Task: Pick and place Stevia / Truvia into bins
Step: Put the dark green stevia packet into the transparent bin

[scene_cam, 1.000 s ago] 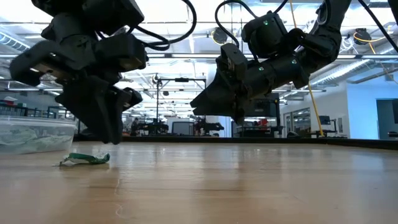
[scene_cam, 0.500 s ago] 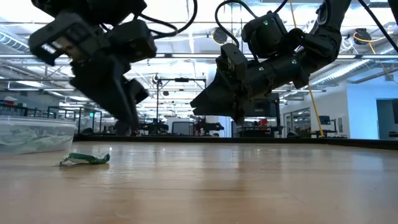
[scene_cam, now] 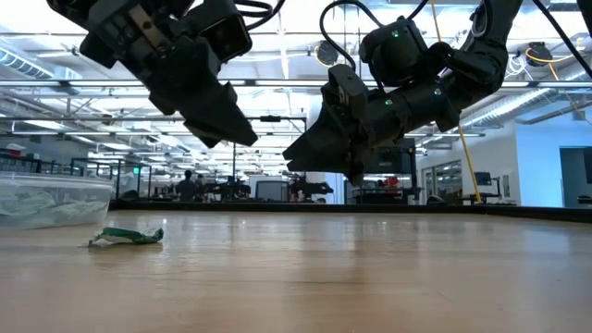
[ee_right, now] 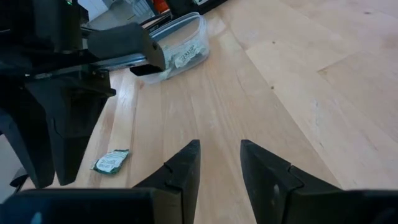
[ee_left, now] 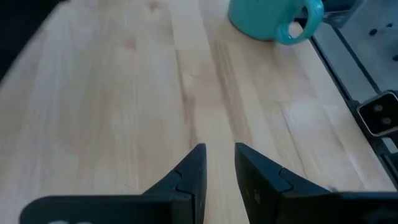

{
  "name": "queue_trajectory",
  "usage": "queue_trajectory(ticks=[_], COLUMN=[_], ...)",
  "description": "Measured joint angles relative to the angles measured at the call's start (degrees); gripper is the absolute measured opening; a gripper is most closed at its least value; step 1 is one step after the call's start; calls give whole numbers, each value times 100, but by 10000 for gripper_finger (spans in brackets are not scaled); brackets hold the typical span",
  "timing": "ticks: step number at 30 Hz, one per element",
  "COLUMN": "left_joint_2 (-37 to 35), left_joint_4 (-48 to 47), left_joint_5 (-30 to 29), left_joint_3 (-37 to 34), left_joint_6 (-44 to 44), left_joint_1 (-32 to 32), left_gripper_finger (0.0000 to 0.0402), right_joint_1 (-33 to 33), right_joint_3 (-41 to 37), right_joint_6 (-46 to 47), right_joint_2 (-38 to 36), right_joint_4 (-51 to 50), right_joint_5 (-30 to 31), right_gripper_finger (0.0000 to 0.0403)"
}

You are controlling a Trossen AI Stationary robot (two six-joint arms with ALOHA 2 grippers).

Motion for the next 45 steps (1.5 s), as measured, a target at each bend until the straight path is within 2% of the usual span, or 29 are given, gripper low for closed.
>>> queue_trajectory(ticks=[5,10,14,21,25,29,32,38,40,45], left_joint_2=[-2,0,-25,-26,-28,-26,-26,-26,-26,-26], left_joint_4=[131,138,312,316,636,608,605,358,151,8], left_joint_5=[-60,-52,363,-218,71,50,31,-12,-222,-749], left_joint_3=[0,0,0,0,0,0,0,0,0,0], left_joint_6=[151,-160,-554,-414,196,-222,-549,-433,-295,-163], left_joint_1=[16,6,-13,-66,-78,-97,-52,-23,-55,-53], left_gripper_finger=[88,88,88,88,88,94,131,267,303,351], right_joint_1=[0,0,0,0,0,0,0,0,0,0], right_joint_3=[0,0,0,0,0,0,0,0,0,0], right_joint_6=[0,0,1,2,2,2,1,2,2,2], right_joint_2=[0,0,0,0,0,0,0,0,2,2], right_joint_4=[0,2,2,0,0,2,1,0,2,1], right_joint_5=[-2,-2,-2,-2,-2,-2,-2,-2,-2,-2], right_gripper_finger=[110,110,110,110,110,110,110,110,110,110])
